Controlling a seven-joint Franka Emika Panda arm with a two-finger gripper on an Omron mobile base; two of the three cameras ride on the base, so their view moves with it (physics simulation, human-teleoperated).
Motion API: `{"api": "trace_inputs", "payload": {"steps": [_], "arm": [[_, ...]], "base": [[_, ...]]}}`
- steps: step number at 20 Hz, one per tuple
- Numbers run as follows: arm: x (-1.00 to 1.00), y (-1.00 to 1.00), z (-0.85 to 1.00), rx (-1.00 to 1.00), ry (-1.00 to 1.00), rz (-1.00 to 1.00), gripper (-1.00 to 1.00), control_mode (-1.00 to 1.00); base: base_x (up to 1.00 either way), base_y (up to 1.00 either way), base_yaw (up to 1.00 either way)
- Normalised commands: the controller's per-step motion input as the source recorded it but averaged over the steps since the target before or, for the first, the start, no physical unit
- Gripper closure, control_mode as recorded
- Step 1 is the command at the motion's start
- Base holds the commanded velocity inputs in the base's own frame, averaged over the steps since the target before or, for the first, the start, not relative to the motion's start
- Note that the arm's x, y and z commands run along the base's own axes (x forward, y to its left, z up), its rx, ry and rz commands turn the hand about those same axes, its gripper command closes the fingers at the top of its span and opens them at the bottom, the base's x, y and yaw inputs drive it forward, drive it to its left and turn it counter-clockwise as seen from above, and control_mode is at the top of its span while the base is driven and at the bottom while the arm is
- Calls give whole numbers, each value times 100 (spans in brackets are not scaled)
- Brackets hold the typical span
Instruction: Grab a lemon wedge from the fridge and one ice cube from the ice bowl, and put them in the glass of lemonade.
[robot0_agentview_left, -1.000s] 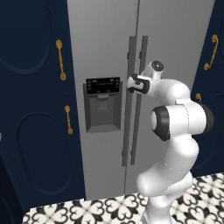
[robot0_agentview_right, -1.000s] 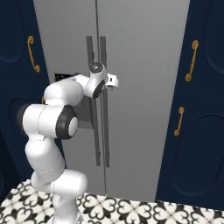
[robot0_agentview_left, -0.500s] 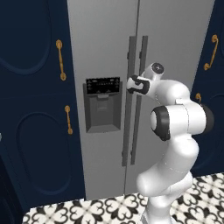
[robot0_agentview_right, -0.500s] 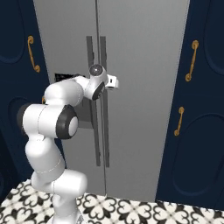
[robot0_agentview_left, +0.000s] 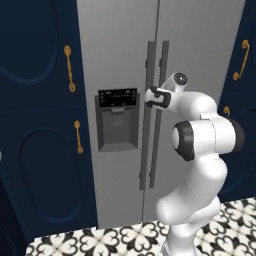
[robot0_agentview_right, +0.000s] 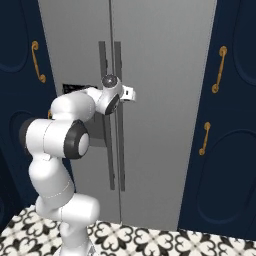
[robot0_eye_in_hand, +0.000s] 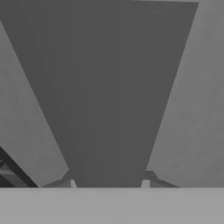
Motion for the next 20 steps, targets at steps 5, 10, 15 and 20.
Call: {"api": "trace_inputs", "payload": {"steps": [5, 10, 15, 20], "arm": [[0, -38, 11, 0, 0, -5, 100, -100], [-24, -61, 13, 2, 0, -8, 100, -100], [-48, -70, 18, 5, 0, -6, 100, -100], [-56, -82, 18, 8, 0, -8, 100, -100]], "base": [[0, 0, 0], [0, 0, 0], [0, 0, 0], [0, 0, 0]]}}
